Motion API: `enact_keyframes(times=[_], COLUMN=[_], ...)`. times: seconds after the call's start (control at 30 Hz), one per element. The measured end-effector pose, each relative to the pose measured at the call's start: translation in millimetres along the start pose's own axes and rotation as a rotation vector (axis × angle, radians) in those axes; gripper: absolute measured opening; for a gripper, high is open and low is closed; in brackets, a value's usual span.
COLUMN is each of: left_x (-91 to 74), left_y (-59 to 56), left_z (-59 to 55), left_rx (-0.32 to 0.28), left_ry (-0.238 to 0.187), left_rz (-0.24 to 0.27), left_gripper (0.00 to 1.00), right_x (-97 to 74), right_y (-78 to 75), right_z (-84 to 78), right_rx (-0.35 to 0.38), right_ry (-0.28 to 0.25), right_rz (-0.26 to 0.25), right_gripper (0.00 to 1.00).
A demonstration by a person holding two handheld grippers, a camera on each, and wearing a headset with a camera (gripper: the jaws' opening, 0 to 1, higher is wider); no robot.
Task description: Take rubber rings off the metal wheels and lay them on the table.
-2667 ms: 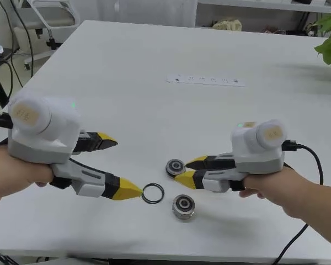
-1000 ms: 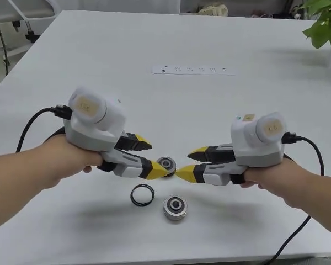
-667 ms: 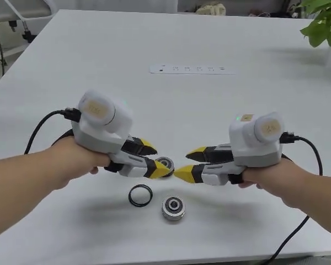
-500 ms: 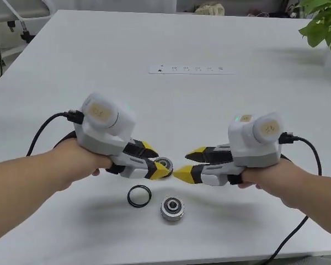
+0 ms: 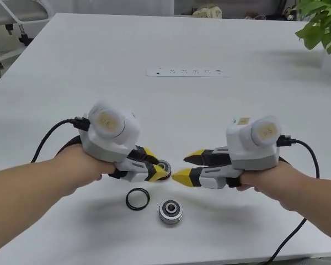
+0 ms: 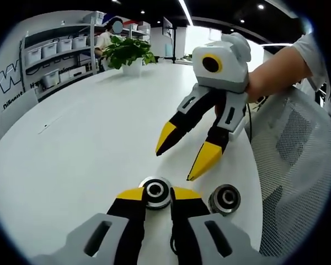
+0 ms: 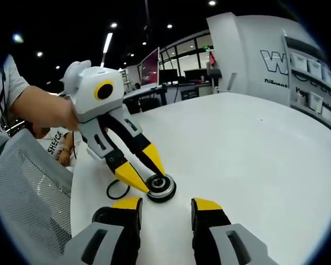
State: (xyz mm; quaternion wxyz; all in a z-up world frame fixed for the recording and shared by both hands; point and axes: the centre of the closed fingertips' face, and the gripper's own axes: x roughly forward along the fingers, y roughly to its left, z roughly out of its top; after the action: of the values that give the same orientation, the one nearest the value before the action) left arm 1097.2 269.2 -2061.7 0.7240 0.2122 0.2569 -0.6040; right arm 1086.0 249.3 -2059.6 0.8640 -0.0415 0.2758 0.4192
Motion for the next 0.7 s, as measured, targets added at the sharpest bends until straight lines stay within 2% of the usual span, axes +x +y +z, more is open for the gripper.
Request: enact_keyframes(times=[0.13, 0.3, 0.37, 0.7], left_x=[0.5, 1.1, 1.6, 1.2], left_y=[2.7, 6.1, 4.0, 1.5], left_z=[-1.4, -2.1, -2.3, -2.1], left_rx=[0.018, -0.001, 0.016, -0.001], left_ry=[0.004, 0.002, -0.002, -0.010], left_rz=[0.014, 0.039, 0.042, 0.056], left_gripper=[0.11, 0.07, 0.07, 0.07], right_x=[0.6, 2.3, 3.8, 18.1], right_y=[1.1, 2.6, 4.0, 8.0], right_z=[0.4, 0.7, 0.5, 1.1], right_rx=[-0.004, -0.008, -0.011, -0.025], right_ry=[0.000, 0.000, 0.002, 0.007], right_rz=[0.001, 0.003, 0.004, 0.006], right_gripper=[0.33, 0.33, 0.33, 0.32])
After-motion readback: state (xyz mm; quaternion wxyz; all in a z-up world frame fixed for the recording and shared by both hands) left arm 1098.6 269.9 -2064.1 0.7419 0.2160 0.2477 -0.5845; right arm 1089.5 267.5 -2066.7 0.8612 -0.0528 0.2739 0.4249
